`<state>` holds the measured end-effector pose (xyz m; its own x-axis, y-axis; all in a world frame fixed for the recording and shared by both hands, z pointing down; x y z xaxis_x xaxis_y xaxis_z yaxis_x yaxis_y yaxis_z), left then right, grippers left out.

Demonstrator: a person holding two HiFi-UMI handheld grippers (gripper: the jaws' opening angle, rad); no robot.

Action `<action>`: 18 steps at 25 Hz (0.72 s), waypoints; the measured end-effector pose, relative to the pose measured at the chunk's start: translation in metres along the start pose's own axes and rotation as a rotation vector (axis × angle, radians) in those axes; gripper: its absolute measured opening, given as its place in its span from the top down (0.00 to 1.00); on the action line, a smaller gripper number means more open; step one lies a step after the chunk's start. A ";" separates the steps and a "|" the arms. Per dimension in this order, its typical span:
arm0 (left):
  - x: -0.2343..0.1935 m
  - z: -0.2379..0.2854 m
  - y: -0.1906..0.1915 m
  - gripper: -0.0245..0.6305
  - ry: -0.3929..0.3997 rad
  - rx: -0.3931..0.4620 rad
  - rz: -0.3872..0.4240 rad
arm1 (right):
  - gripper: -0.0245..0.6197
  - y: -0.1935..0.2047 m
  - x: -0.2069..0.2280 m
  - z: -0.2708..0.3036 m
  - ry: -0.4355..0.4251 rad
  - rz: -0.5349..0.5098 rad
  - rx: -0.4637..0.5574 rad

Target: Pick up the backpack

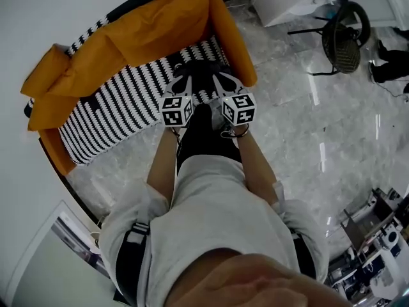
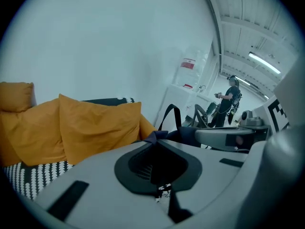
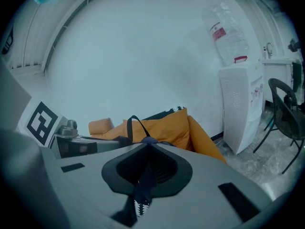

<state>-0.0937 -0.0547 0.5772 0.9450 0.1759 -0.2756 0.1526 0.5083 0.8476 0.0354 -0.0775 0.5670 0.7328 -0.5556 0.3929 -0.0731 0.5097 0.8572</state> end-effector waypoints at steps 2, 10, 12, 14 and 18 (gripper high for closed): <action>0.007 -0.009 -0.005 0.94 0.002 0.012 0.010 | 0.88 -0.006 -0.005 -0.010 0.003 -0.007 0.015; 0.031 -0.040 -0.029 0.94 -0.003 0.066 0.036 | 0.88 -0.031 -0.023 -0.044 0.004 -0.065 0.076; 0.038 -0.047 -0.041 0.94 -0.010 0.104 0.042 | 0.88 -0.044 -0.028 -0.051 0.006 -0.096 0.104; 0.047 -0.055 -0.054 0.94 -0.014 0.144 0.063 | 0.88 -0.057 -0.033 -0.059 0.008 -0.115 0.137; 0.063 -0.069 -0.082 0.94 -0.015 0.213 0.100 | 0.88 -0.085 -0.042 -0.077 0.001 -0.169 0.198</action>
<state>-0.0669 -0.0267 0.4590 0.9626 0.2029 -0.1796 0.1138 0.2988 0.9475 0.0623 -0.0469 0.4520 0.7467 -0.6211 0.2380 -0.0801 0.2712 0.9592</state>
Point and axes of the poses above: the fingertips, and each gripper's own axes: z forward along the fingers, x to its right, y out of its underside, the point moved 4 cm from there along -z, backward along the fingers, and after that the axes turned 11 degrees about x, right-handed, at the moved point
